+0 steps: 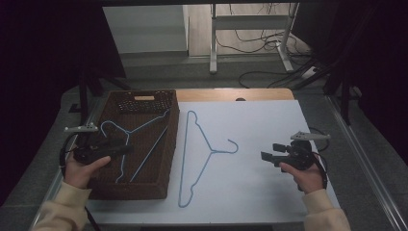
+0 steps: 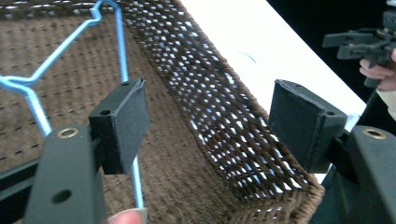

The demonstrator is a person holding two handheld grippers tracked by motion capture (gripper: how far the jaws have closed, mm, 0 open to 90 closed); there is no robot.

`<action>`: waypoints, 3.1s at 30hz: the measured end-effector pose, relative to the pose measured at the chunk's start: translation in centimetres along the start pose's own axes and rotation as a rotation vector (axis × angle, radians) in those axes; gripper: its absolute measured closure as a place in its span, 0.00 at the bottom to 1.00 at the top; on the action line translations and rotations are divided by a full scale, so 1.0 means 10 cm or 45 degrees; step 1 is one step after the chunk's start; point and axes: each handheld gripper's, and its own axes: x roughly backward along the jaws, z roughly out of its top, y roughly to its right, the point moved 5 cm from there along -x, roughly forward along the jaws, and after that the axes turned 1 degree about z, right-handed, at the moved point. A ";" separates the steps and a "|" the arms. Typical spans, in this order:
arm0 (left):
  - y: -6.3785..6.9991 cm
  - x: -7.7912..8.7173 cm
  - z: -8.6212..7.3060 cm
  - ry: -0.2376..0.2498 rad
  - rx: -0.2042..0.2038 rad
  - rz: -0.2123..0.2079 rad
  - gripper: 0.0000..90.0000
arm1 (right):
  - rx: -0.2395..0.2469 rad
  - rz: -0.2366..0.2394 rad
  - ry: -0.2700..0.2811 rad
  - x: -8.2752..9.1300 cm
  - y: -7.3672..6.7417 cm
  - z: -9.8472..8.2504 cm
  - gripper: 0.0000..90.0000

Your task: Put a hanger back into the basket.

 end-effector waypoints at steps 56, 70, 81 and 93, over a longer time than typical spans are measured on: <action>0.68 -0.41 -0.18 -0.063 -0.152 -0.141 0.27 | 0.181 -0.058 -0.193 -0.50 -0.34 0.19 0.26; 0.76 -0.48 -0.25 -0.095 -0.164 -0.151 0.27 | 0.162 -0.050 -0.324 -1.41 -0.63 0.33 0.50; 0.73 -0.43 -0.21 -0.072 -0.163 -0.152 0.27 | 0.223 0.049 -0.499 -1.90 -1.08 0.14 0.98; 0.73 -0.42 -0.21 -0.071 -0.159 -0.152 0.27 | 0.307 0.052 -0.643 -1.99 -1.32 -0.10 1.00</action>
